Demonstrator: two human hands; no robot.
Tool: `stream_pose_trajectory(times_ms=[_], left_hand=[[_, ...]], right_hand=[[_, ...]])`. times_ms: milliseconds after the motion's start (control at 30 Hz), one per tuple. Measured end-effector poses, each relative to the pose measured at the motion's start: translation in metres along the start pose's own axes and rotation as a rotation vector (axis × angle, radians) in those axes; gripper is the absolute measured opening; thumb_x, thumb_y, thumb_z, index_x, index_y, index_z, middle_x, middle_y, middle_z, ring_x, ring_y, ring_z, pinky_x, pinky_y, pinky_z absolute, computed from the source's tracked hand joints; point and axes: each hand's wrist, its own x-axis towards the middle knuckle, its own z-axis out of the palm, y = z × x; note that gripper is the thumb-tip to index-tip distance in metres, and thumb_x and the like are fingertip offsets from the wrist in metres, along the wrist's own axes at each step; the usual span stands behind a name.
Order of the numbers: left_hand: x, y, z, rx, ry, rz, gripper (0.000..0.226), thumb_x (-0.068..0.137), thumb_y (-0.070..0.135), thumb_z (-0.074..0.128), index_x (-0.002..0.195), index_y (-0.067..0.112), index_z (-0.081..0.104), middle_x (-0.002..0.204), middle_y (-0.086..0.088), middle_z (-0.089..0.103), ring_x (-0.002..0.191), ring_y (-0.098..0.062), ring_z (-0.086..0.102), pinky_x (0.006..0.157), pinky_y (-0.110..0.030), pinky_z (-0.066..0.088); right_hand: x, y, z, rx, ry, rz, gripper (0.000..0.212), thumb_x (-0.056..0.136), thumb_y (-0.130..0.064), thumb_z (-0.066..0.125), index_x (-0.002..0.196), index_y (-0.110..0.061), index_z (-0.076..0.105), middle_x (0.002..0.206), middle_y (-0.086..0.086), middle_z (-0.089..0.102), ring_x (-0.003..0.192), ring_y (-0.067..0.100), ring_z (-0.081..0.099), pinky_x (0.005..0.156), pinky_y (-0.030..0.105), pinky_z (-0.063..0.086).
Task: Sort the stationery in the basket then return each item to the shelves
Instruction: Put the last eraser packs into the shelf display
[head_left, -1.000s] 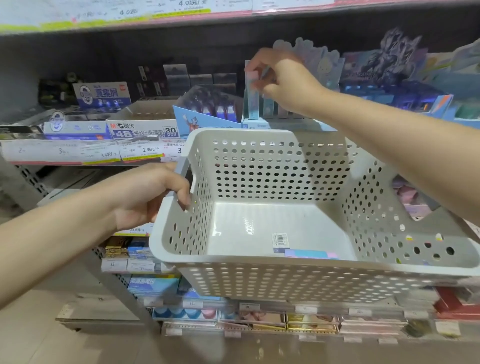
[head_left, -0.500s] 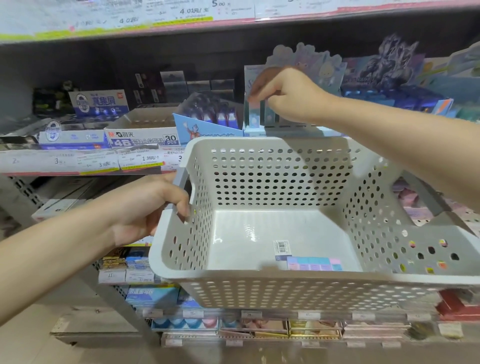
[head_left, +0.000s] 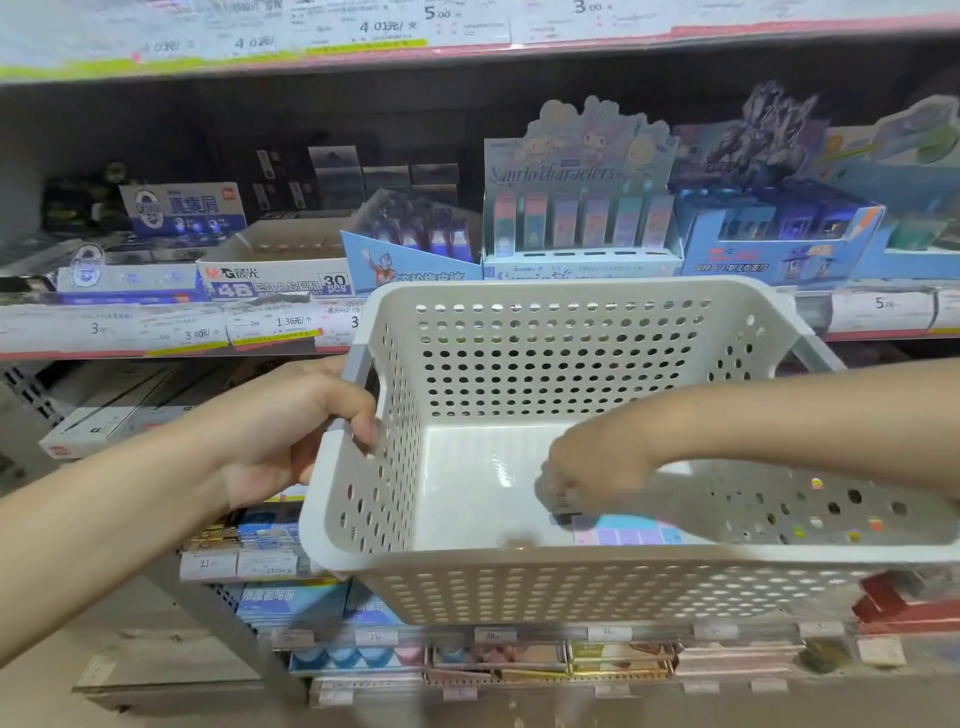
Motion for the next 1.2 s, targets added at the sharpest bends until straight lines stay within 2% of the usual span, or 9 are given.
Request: stream_pose_trajectory(times_ms=[133,267,333,467,567,733,900,1000,1200], left_hand=[[0.000,0.002,0.001,-0.007,0.021,0.020,0.059,0.043,-0.001,0.051,0.099,0.006,0.065,0.083,-0.021,0.060,0.067,-0.030,0.057,0.067,-0.034,0.041],[0.000,0.002,0.003,0.000,0.031,0.005,0.062,0.043,0.000,0.051,0.105,0.002,0.062,0.087,-0.022,0.060,0.077,-0.034,0.053,0.071,-0.037,0.039],[0.000,0.002,0.004,0.000,0.039,-0.009,0.064,0.043,-0.001,0.052,0.106,0.003,0.062,0.088,-0.022,0.061,0.081,-0.035,0.054,0.078,-0.042,0.042],[-0.001,0.002,0.005,0.010,0.061,-0.018,0.069,0.043,-0.001,0.053,0.112,0.001,0.059,0.094,-0.024,0.061,0.086,-0.037,0.054,0.088,-0.054,0.039],[-0.001,0.001,0.004,0.010,0.057,-0.021,0.067,0.044,0.000,0.053,0.111,0.002,0.061,0.091,-0.023,0.062,0.084,-0.036,0.054,0.085,-0.052,0.040],[-0.002,-0.002,0.002,0.004,0.056,-0.023,0.069,0.044,0.000,0.054,0.112,-0.002,0.057,0.091,-0.024,0.060,0.083,-0.035,0.054,0.082,-0.047,0.039],[-0.003,-0.002,0.004,-0.004,0.030,-0.010,0.067,0.038,0.000,0.057,0.104,0.003,0.063,0.092,-0.024,0.063,0.084,-0.036,0.055,0.085,-0.051,0.039],[-0.003,-0.002,0.005,-0.017,0.025,0.002,0.069,0.033,0.001,0.059,0.101,0.005,0.065,0.091,-0.024,0.064,0.084,-0.036,0.055,0.087,-0.053,0.039],[-0.004,-0.001,0.004,-0.007,0.027,0.001,0.082,0.028,0.004,0.061,0.110,-0.003,0.058,0.090,-0.024,0.063,0.082,-0.037,0.055,0.083,-0.053,0.036]], right_hand=[[0.010,0.002,0.018,-0.005,-0.063,0.005,0.017,0.090,-0.013,0.051,0.073,-0.010,0.052,0.096,0.011,0.048,0.076,0.021,0.038,0.049,0.026,0.024],[0.014,0.005,0.022,0.005,0.015,-0.037,0.022,0.091,-0.022,0.055,0.104,-0.007,0.062,0.100,0.004,0.059,0.082,0.019,0.045,0.049,0.020,0.026],[0.014,0.007,0.020,0.128,0.098,-0.027,0.024,0.086,-0.027,0.063,0.101,-0.008,0.065,0.100,0.002,0.069,0.079,0.015,0.050,0.052,0.019,0.031],[0.015,0.008,0.018,0.364,0.122,-0.094,0.016,0.077,-0.015,0.075,0.081,-0.013,0.060,0.082,0.007,0.068,0.069,0.016,0.056,0.063,0.024,0.043],[0.007,0.007,0.009,0.544,0.149,-0.141,0.023,0.079,-0.006,0.073,0.072,-0.015,0.053,0.063,0.001,0.061,0.056,0.010,0.058,0.059,0.021,0.046],[-0.031,0.030,-0.041,0.669,0.606,-0.186,0.017,0.090,-0.009,0.059,0.079,-0.019,0.051,0.078,0.007,0.064,0.065,0.013,0.062,0.059,0.021,0.053],[-0.059,0.067,-0.077,0.698,1.157,-0.077,0.006,0.094,-0.012,0.054,0.095,-0.018,0.054,0.089,0.005,0.060,0.060,-0.003,0.064,0.061,0.012,0.054],[-0.048,0.085,-0.087,0.633,1.452,0.055,0.026,0.090,-0.013,0.058,0.115,-0.011,0.052,0.101,0.005,0.057,0.080,0.019,0.067,0.080,0.035,0.056],[-0.030,0.089,-0.101,0.519,1.405,0.049,0.024,0.088,-0.008,0.058,0.112,-0.006,0.057,0.106,0.012,0.062,0.093,0.026,0.062,0.087,0.039,0.051]])
